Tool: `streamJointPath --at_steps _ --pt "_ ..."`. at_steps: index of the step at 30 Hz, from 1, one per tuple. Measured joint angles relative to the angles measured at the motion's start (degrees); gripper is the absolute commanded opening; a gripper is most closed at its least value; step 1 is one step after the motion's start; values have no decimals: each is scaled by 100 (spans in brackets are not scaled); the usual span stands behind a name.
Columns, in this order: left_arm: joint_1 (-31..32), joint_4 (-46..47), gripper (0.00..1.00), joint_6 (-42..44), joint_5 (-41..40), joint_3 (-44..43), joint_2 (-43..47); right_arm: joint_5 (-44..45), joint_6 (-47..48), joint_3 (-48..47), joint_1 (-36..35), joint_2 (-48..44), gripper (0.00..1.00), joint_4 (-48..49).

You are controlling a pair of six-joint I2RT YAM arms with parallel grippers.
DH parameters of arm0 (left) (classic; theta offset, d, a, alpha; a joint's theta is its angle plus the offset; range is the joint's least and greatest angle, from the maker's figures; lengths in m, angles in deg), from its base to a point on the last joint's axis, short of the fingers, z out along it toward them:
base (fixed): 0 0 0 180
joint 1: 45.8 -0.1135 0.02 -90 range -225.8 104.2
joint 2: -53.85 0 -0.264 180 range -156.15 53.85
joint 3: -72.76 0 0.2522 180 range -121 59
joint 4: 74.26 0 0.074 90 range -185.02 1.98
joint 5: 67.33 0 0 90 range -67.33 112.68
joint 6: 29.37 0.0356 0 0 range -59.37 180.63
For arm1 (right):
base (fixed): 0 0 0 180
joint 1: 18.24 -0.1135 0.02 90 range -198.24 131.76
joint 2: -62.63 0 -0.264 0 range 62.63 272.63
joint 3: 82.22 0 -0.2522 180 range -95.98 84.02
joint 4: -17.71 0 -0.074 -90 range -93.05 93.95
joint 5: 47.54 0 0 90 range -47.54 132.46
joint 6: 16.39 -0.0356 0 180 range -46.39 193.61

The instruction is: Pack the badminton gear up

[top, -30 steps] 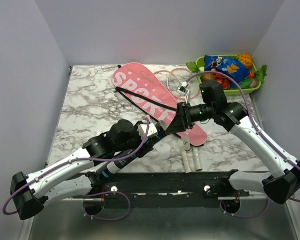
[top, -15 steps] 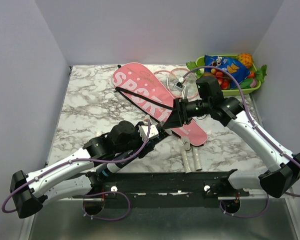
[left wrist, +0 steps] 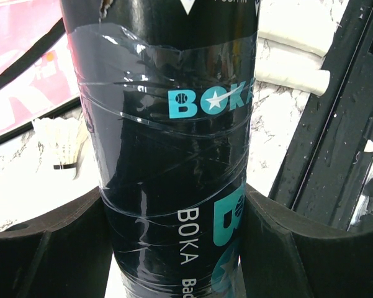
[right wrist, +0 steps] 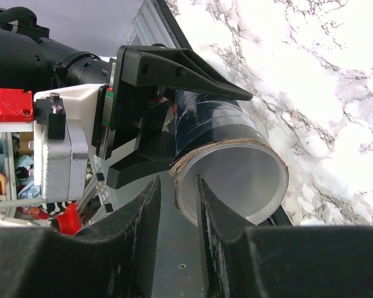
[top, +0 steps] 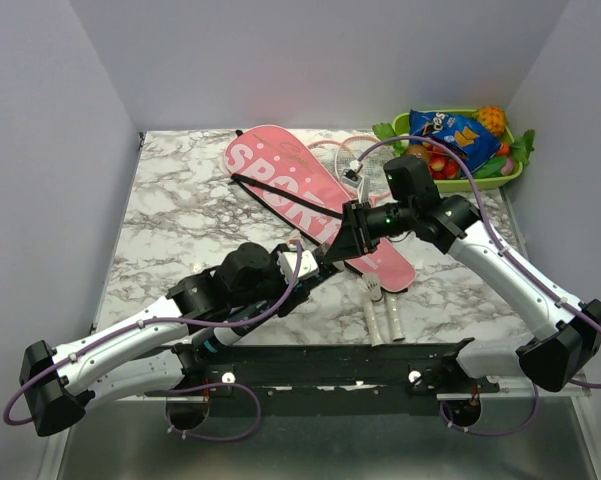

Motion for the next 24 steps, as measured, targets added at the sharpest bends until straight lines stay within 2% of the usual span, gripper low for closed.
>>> streamJointPath --at_steps 2,3,6,24 --pt "0 33 0 0 -9 31 7 7 7 13 -4 0 21 11" --pt "0 35 0 0 -20 39 11 17 9 17 -9 2 13 15" --pt "0 42 0 0 -52 72 37 85 11 24 -37 2 1 24" --pt "264 719 0 -81 -435 579 511 188 133 24 -142 -221 1 -22"
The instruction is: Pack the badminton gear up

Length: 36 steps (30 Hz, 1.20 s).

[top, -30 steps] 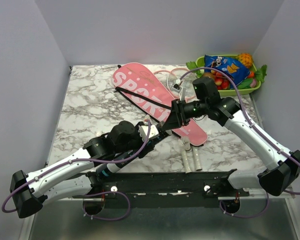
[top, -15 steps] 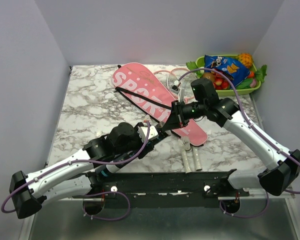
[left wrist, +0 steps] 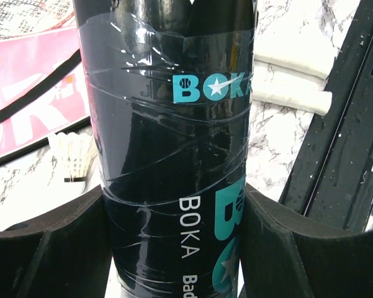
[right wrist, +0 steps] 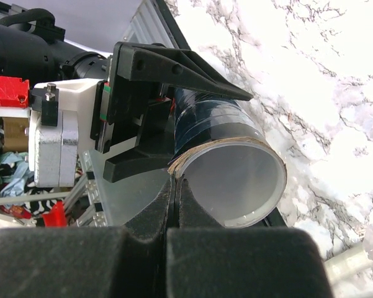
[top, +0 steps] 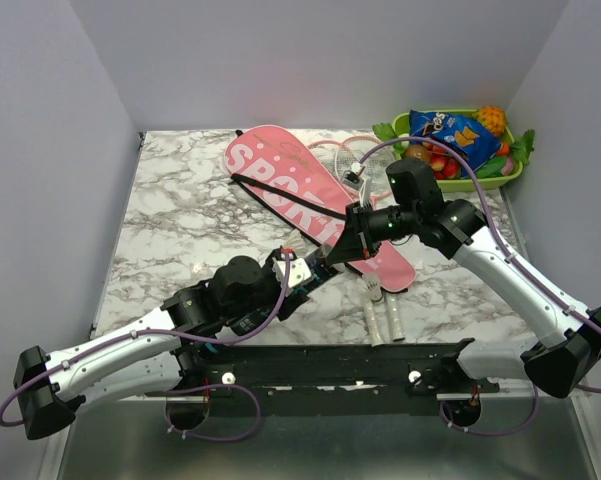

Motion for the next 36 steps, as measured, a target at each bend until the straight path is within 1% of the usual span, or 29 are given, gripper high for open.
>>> streamJointPath --at_steps 7,11,16,22,26,30,33,36 --pt "68 221 0 -11 -122 142 68 -20 42 0 46 -2 1 -15" --pt "90 350 0 -22 -144 197 92 -173 66 0 164 0 1 -28" --pt "111 494 0 -37 -173 221 96 -535 70 0 385 0 1 -22" --pt "109 404 0 -70 -306 299 103 -942 66 -11 809 0 0 9" --pt "109 313 0 -81 -339 328 103 -907 66 -74 999 2 1 -22" --pt "109 278 0 -94 -391 328 122 72 28 -372 1316 116 0 -308" --pt "109 278 0 -96 -461 328 131 1226 -116 -527 1613 398 1 -566" --pt "109 269 0 -103 -533 321 131 2444 -496 -372 2015 721 0 -713"
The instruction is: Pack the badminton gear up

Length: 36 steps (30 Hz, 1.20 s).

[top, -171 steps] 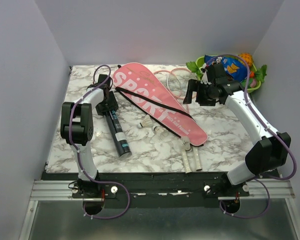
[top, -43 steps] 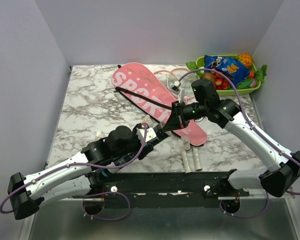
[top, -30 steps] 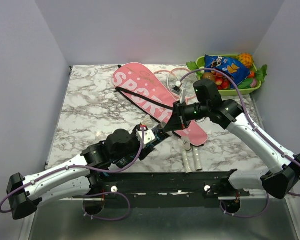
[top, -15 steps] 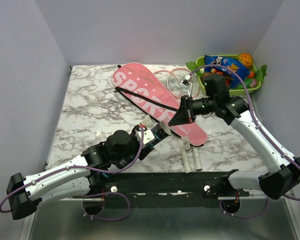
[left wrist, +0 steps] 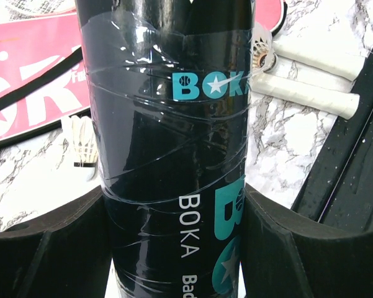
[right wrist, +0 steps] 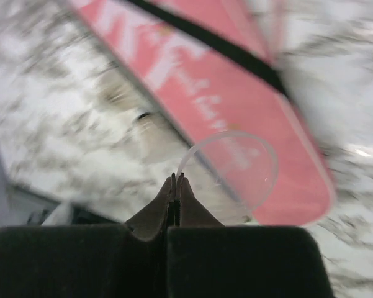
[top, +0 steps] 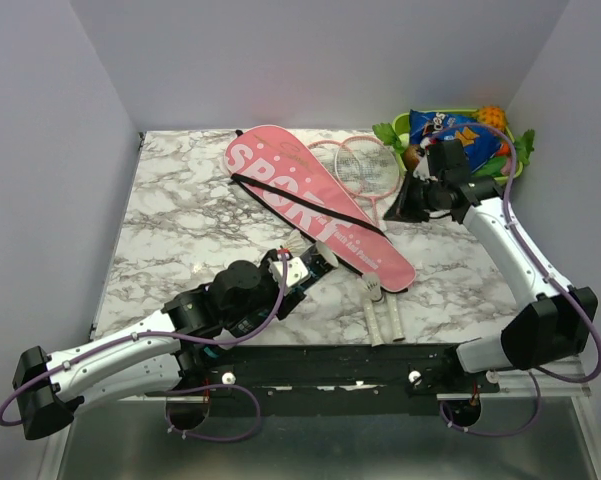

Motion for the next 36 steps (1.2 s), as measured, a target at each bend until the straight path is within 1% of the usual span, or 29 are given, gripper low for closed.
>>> streamJointPath --at_steps 3,6,8,11,12,15,16,18,19,22,24,26,30,33,36 --pt "0 -114 0 -22 -46 -70 -4 1054 -560 514 614 219 1 -35" --pt "0 -223 0 -76 -79 -192 -20 1882 -994 1010 1145 457 1 -9" --pt "0 -238 0 -140 -94 -221 -17 2332 -1169 1154 1294 678 1 -24" --pt "0 -286 0 -210 -120 -225 -4 2848 -1298 1143 1294 1078 1 63" --pt "0 -302 0 -212 -129 -225 9 2990 -1311 1141 1290 1231 4 103" --pt "0 -337 0 -227 -190 -225 90 3303 -1335 1121 1287 1709 19 173" --pt "0 -348 0 -232 -197 -225 122 3394 -1340 1119 1287 1862 34 192" --pt "0 -372 0 -247 -221 -225 199 3536 -1357 1121 1290 2072 46 219" --pt "0 -380 0 -249 -232 -225 223 3598 -1335 1121 1290 2129 54 243" --pt "0 -387 0 -267 -238 -225 282 3696 -1274 1095 1290 2135 64 293" --pt "0 -393 0 -273 -256 -225 310 3683 -1200 1029 1287 2083 66 321" --pt "0 -398 0 -278 -282 -225 323 3591 -1091 992 1266 1886 67 356" --pt "0 -398 0 -284 -319 -225 323 3112 -953 673 1137 1244 68 319" --pt "0 -396 0 -284 -330 -225 306 2640 -988 389 866 800 68 321" --pt "0 -393 0 -291 -413 -225 295 2022 -1143 350 450 527 68 317"
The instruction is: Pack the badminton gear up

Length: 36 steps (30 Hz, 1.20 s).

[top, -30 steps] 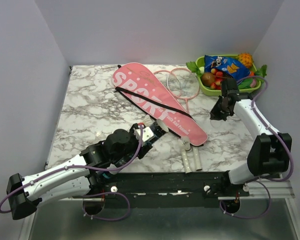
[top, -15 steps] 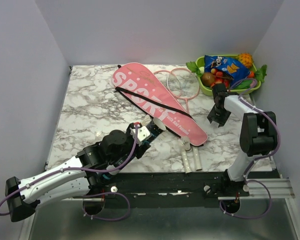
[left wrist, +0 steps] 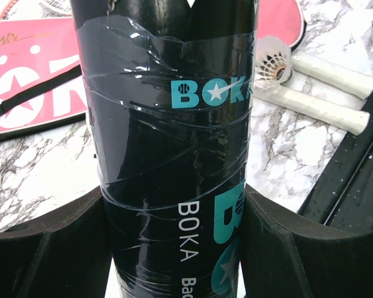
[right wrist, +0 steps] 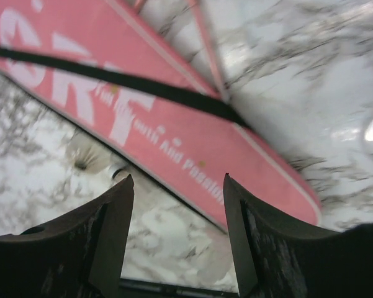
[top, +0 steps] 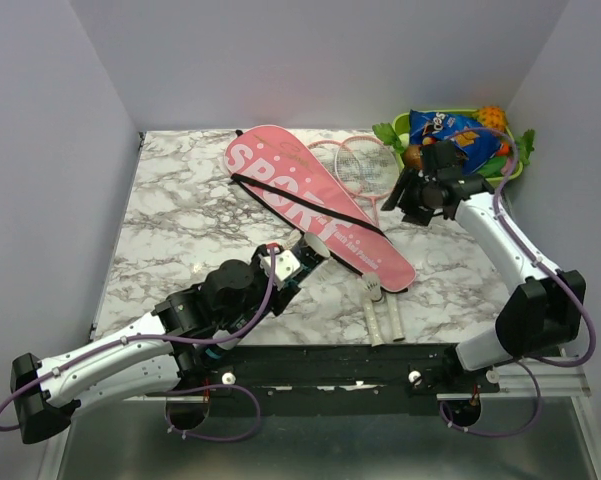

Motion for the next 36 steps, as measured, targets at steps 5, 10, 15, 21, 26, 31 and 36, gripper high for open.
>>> streamJointPath --at_steps 5,10,15,21,26,31,36 --pt "0 -2 0 -35 -348 0 -11 -1029 -33 -28 -660 247 68 175" --pt "0 -103 0 -166 -748 -81 -26 -2000 225 -380 -960 1099 68 533" --pt "0 -166 0 -422 -1062 -188 -24 -2719 570 -881 -981 1882 68 863" --pt "0 -199 0 -503 -1220 -188 33 -3407 1008 -1386 -1130 2778 68 1106" --pt "0 -234 0 -525 -1233 -188 90 -3799 1237 -1410 -1331 3178 68 1167" --pt "0 -247 0 -542 -1241 -188 118 -4116 1344 -1410 -1467 3318 68 1252" --pt "0 -247 0 -557 -1252 -188 118 -4284 1360 -1478 -1508 3394 67 1373"
